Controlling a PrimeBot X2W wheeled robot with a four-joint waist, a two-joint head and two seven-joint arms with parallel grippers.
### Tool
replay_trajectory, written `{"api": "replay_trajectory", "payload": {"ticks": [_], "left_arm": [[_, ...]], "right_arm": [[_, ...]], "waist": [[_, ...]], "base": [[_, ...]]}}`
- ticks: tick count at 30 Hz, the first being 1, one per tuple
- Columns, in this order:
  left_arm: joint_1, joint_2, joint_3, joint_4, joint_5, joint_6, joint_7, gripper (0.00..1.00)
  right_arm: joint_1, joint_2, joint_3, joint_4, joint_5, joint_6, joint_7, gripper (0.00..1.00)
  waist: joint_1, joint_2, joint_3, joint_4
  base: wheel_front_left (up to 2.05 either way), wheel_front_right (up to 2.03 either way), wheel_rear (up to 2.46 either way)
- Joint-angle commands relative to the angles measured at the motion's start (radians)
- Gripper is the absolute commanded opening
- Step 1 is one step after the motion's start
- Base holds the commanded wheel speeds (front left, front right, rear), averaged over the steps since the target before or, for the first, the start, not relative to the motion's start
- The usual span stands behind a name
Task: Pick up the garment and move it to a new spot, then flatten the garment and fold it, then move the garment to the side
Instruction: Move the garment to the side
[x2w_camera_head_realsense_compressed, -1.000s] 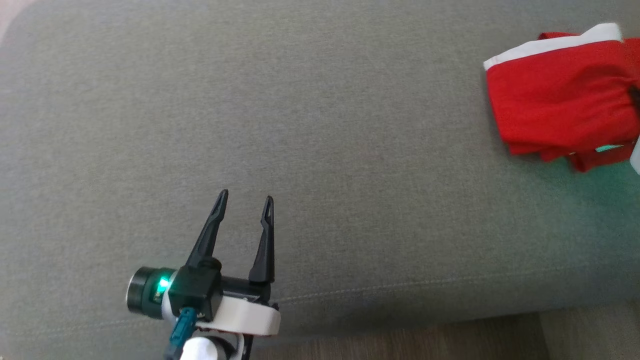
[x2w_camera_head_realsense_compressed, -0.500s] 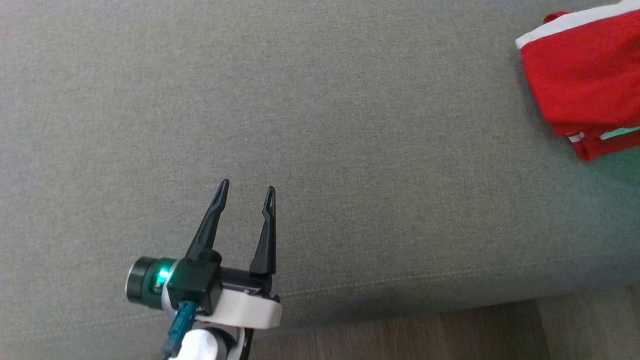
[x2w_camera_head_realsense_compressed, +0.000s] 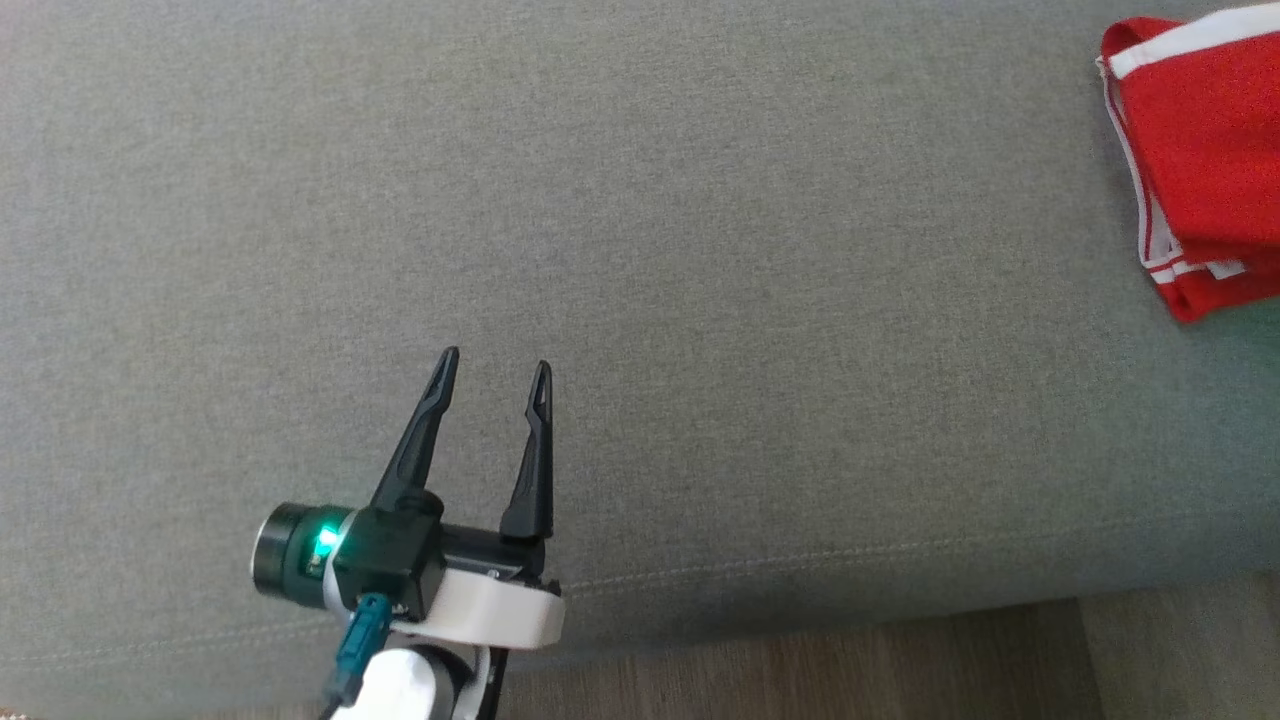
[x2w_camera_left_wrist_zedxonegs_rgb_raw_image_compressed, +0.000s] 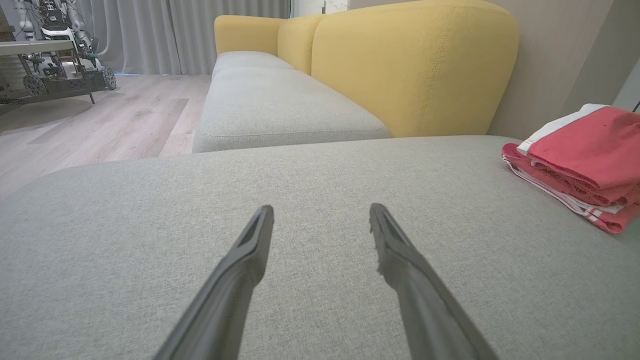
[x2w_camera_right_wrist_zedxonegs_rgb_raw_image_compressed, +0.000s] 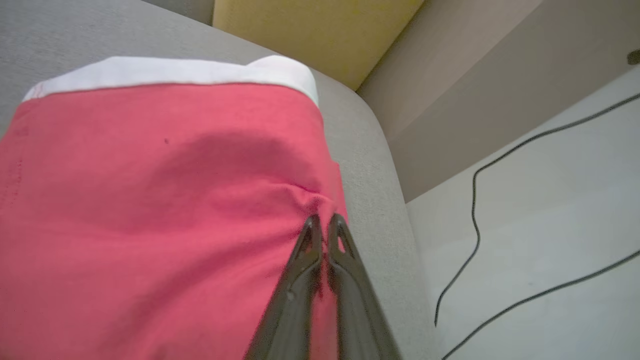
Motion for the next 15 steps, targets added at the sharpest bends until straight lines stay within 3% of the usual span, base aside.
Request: {"api": "replay_trajectory", "payload": {"ticks": [1,10,15], "left_arm": [[-0.037,-0.003,0.023,-0.032,-0.010,0.005,-0.005,1.00],[-0.031,-0.003,0.025,-0.024,-0.019,0.006,-0.005,1.00],[-0.016,-0.003,0.033,-0.020,-0.019,0.008,-0.005,1.00]], "right_arm": [[-0.013,-0.018,-0.036,-0.017,-0.044,0.000,0.005,1.00],[0.064,0.026,-0.251,-0.104,-0.249,0.000,0.009,1.00],[0.162,0.155,-0.359,-0.252,-0.332,0.000,-0.046,1.00]], "waist": [[-0.0001,0.0000,-0.003,0.002],[-0.0001,0.0000,-0.031,0.014],[-0.0001,0.0000,-0.068,0.021]], "base": [[0.00,0.00,0.00],[0.00,0.00,0.00],[0.00,0.00,0.00]]}}
